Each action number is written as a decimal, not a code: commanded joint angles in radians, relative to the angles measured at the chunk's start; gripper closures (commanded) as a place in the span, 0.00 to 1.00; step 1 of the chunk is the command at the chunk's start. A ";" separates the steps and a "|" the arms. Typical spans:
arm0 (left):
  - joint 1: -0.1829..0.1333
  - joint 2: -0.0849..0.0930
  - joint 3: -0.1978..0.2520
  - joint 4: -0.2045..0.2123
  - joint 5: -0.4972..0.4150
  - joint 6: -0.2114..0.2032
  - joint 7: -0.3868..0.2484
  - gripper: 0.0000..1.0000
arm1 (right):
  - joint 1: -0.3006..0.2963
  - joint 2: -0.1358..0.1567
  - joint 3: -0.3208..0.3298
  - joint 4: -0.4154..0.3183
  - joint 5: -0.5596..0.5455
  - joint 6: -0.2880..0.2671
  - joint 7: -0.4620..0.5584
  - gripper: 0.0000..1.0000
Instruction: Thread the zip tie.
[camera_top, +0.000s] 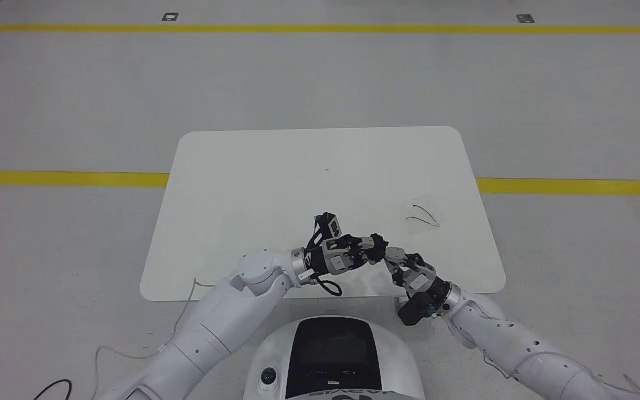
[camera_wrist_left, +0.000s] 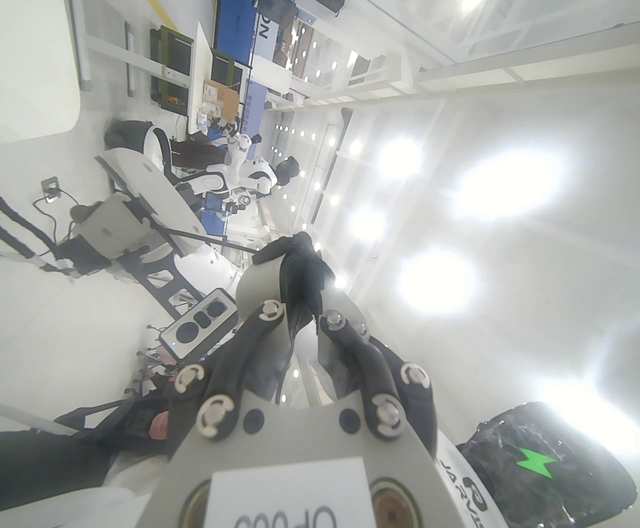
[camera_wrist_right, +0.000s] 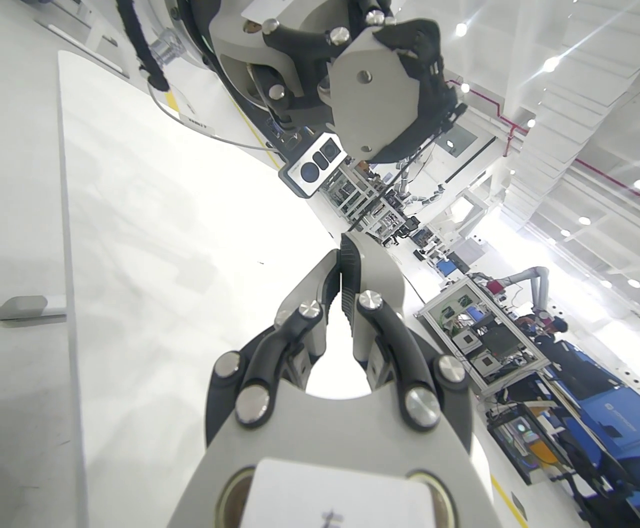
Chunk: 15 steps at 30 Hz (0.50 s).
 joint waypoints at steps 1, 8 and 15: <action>0.000 0.000 0.000 0.000 0.000 0.000 0.000 1.00 | 0.002 0.001 -0.004 0.001 0.000 0.000 0.000 1.00; 0.000 0.000 0.000 0.000 0.000 0.000 0.000 1.00 | 0.012 0.004 -0.020 0.002 0.000 0.000 0.003 1.00; 0.000 0.000 0.000 0.000 0.000 0.000 0.000 1.00 | 0.016 0.005 -0.027 0.007 0.000 0.000 0.004 1.00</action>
